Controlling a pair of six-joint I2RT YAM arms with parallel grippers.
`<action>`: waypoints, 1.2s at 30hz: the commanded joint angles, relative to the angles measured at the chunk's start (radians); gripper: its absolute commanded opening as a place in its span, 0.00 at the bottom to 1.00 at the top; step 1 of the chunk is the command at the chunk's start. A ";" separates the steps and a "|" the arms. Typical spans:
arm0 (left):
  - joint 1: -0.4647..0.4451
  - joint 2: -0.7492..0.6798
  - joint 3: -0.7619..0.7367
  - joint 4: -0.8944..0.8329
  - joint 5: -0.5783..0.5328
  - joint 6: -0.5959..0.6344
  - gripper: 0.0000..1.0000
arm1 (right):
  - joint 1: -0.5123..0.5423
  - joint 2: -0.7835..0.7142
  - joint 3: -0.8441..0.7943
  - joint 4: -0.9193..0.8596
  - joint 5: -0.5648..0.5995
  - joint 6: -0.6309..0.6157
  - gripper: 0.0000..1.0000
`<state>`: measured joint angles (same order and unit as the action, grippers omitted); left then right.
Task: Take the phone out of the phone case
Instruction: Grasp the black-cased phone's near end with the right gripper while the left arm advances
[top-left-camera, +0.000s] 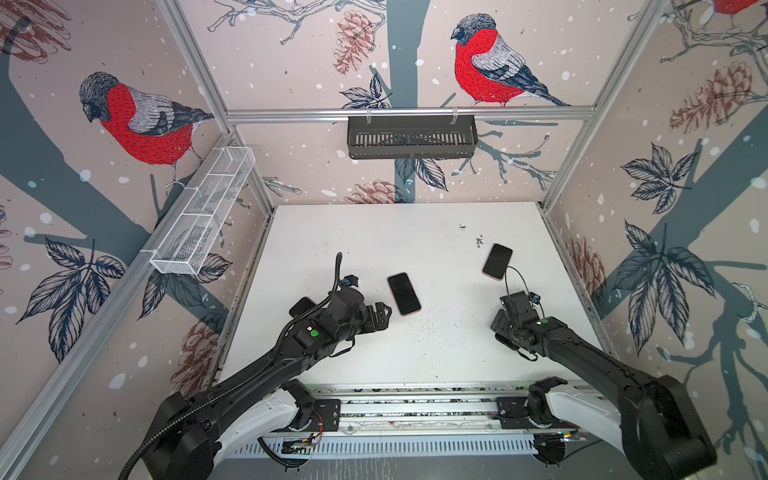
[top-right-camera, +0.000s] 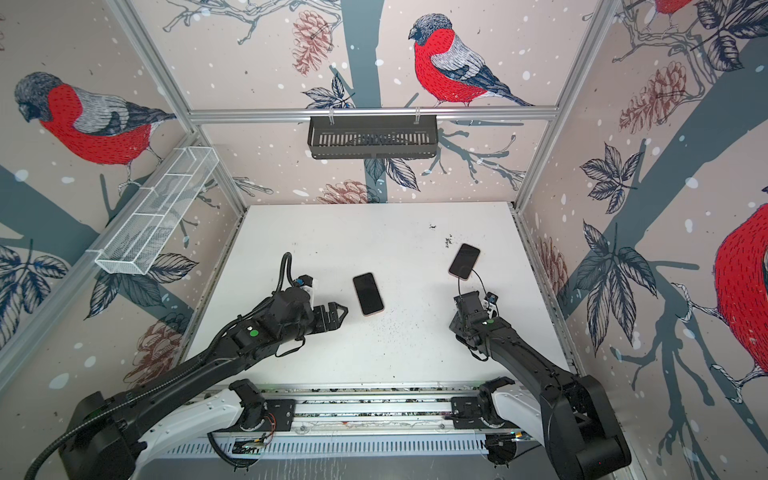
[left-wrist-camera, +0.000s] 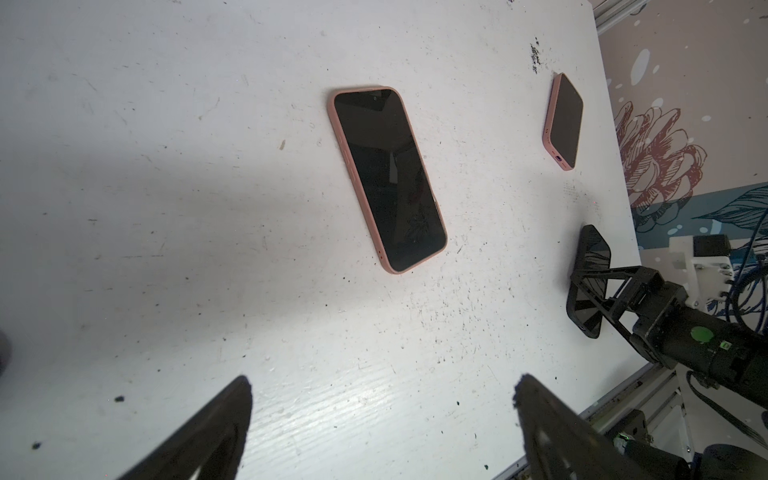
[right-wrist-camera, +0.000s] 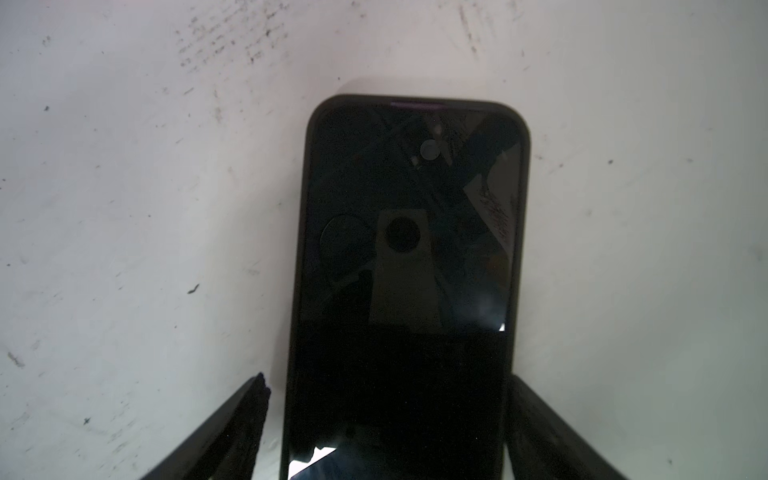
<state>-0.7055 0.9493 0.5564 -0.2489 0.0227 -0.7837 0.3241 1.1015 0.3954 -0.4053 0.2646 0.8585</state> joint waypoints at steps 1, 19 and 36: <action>0.000 -0.003 0.003 0.029 0.002 0.014 0.98 | 0.011 0.028 0.001 -0.079 -0.152 0.025 0.85; 0.000 -0.005 -0.013 0.086 0.034 0.012 0.97 | 0.074 0.048 0.053 -0.118 -0.107 0.027 0.69; 0.000 0.020 -0.062 0.275 0.114 -0.072 0.96 | 0.287 -0.002 0.109 0.083 -0.085 -0.062 0.46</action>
<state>-0.7059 0.9672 0.5030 -0.0608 0.1116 -0.8211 0.5873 1.0954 0.4915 -0.4091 0.1703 0.8337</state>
